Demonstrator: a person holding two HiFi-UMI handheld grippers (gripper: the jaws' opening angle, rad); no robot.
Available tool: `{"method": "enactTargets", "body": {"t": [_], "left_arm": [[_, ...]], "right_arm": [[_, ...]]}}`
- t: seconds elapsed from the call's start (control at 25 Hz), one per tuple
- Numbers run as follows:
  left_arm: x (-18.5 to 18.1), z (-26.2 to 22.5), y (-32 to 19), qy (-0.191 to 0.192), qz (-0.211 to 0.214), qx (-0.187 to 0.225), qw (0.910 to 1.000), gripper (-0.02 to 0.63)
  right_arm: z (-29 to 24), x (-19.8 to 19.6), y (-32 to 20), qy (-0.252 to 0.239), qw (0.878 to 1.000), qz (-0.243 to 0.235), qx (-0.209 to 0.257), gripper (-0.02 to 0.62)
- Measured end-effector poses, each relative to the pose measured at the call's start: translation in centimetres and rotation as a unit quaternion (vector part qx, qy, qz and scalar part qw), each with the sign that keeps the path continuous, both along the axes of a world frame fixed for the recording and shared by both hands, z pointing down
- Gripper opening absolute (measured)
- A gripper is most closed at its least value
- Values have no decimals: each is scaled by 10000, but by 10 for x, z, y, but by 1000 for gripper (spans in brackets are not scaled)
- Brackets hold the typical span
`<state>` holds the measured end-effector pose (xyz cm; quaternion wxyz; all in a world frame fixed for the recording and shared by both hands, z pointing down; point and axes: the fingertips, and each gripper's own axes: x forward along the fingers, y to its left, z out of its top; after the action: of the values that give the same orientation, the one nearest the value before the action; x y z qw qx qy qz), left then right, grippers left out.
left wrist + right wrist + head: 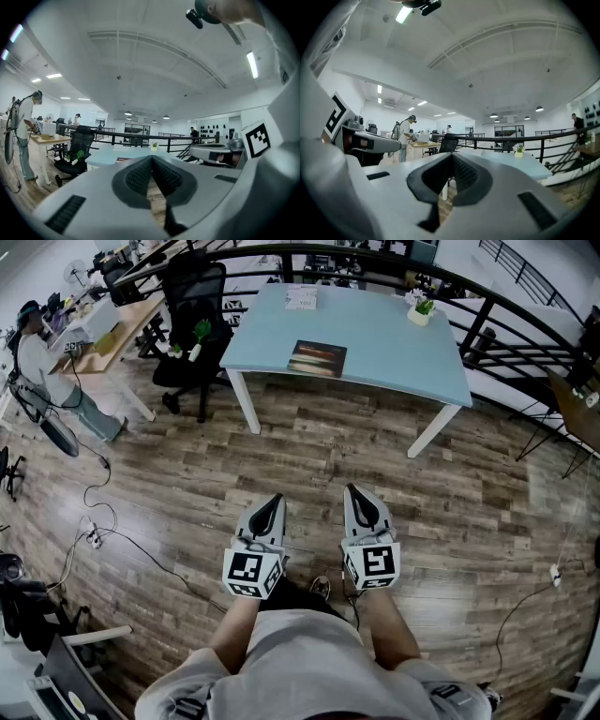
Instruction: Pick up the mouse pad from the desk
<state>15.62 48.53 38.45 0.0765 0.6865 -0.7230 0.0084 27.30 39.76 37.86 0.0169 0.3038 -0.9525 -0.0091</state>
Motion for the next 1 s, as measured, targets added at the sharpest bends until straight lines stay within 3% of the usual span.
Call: {"method": "enactTargets", "body": {"t": [0.32, 0.68, 1.0], "left_arm": [[-5, 8, -7, 4, 160, -92, 9998, 12], [-50, 16, -28, -381, 646, -299, 9967, 12], [-96, 14, -56, -420, 972, -162, 9942, 21]], "right_arm": [[5, -13, 11, 162, 9998, -94, -77, 3], [11, -63, 2, 919, 9942, 122, 546, 5], [9, -109, -13, 830, 9950, 303, 466, 26]]}}
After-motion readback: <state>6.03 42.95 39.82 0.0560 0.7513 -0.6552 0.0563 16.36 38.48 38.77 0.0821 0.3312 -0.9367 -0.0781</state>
